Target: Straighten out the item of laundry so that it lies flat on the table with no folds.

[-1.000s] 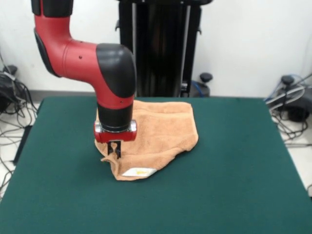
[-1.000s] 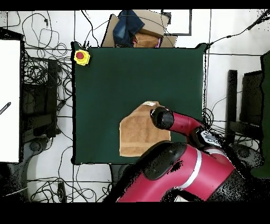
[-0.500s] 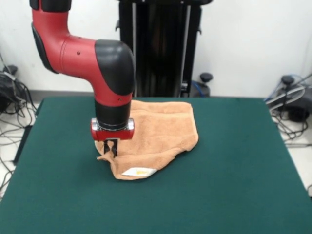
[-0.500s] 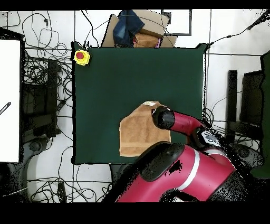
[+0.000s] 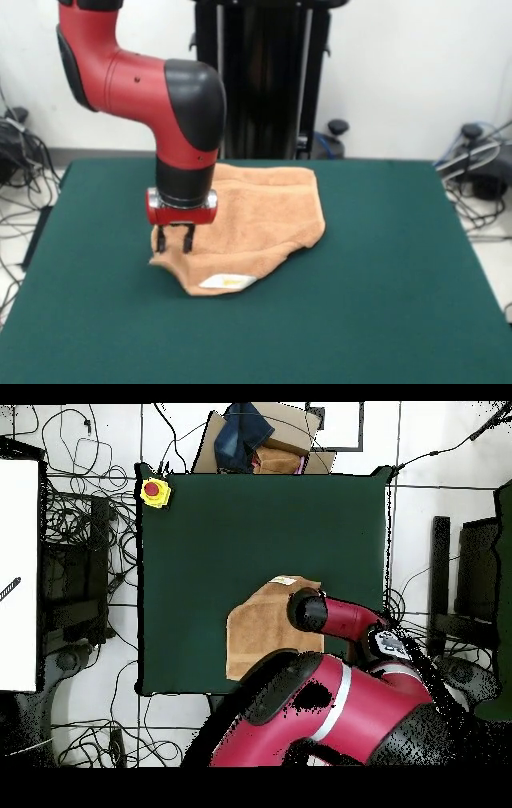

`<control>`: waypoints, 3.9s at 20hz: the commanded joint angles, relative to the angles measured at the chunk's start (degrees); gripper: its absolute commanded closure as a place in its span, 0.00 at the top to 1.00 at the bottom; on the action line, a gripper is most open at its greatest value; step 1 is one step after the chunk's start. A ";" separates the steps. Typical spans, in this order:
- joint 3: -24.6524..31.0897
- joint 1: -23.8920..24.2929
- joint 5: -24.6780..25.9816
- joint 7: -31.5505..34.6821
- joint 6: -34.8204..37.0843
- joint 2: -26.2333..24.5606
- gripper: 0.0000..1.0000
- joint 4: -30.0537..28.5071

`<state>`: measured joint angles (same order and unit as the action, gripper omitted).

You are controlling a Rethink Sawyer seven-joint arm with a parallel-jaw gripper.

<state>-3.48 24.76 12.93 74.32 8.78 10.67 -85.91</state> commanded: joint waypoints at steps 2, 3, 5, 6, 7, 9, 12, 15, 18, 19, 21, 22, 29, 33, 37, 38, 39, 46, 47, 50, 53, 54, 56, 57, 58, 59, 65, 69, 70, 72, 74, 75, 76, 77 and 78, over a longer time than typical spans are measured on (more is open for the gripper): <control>-3.50 -2.01 -1.83 13.47 -1.57 -1.74 1.00 -1.05; -3.71 -2.01 -1.74 13.33 -1.65 -1.82 1.00 -0.95; -3.92 -2.06 -1.68 13.11 -1.47 -1.85 1.00 -0.86; -3.72 -1.94 -1.62 12.95 -1.53 -1.79 1.00 -0.91; -3.71 -1.83 -1.60 12.90 -1.62 -1.80 1.00 -0.99; -3.22 -1.67 -1.59 12.66 -2.09 -2.04 1.00 -0.58; -0.42 -2.12 -3.29 13.02 0.47 -1.34 1.00 -1.51; 2.56 -3.82 -6.19 15.43 0.89 -1.33 1.00 -2.65; 4.45 -5.49 -9.88 16.88 2.70 -2.19 1.00 -1.35; 5.74 -5.20 -11.07 16.67 3.18 -2.31 1.00 -1.12; 6.35 -6.06 -13.22 16.59 4.85 -1.94 1.00 -0.69; 6.52 -6.33 -14.07 16.48 5.41 -1.52 1.00 -0.77; 6.90 -7.17 -18.93 14.83 6.06 -1.78 1.00 0.27; 6.71 -6.61 -19.45 13.00 5.13 -2.00 1.00 -0.07; 6.47 -6.83 -19.49 12.73 4.46 -1.88 1.00 -1.02; 6.89 -6.65 -19.34 12.60 4.13 -1.81 1.00 -1.24; 7.35 -6.72 -19.41 12.76 3.94 -1.67 1.00 -1.55; 7.12 -8.41 -20.17 13.20 2.69 -4.26 1.00 -0.11; 7.24 -8.71 -20.49 13.34 2.65 -4.54 1.00 0.11; 8.32 -9.89 -22.21 14.59 2.04 -4.98 1.00 0.53; 7.82 -11.91 -24.24 15.99 0.94 -6.25 1.00 1.69; 6.81 -12.77 -24.78 16.07 0.74 -7.09 1.00 2.64; 4.63 -14.08 -25.76 15.61 0.89 -9.04 1.00 4.92; 3.90 -14.38 -26.20 15.20 1.18 -9.91 1.00 5.91; 3.00 -14.88 -26.69 15.03 1.65 -10.73 1.00 6.88; 1.99 -15.59 -27.26 15.07 1.63 -11.78 1.00 7.93; -0.25 -16.08 -28.34 13.51 1.35 -15.70 1.00 11.91; -0.90 -17.22 -30.12 14.09 1.44 -18.81 1.00 16.04; -1.30 -17.84 -30.78 14.62 1.75 -19.17 1.00 16.74; -1.94 -18.95 -31.99 15.62 2.42 -19.68 1.00 17.81; -2.08 -19.47 -32.62 15.98 2.72 -20.01 1.00 18.57; -1.58 -19.20 -32.47 15.65 2.53 -19.94 1.00 18.45; -1.18 -18.96 -32.25 15.33 2.77 -19.66 1.00 18.11; -0.63 -18.47 -31.76 14.86 3.09 -18.89 1.00 17.08; -0.07 -18.02 -31.27 14.51 3.21 -18.00 1.00 15.94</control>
<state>-8.75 7.05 -14.73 74.32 18.49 1.23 -75.79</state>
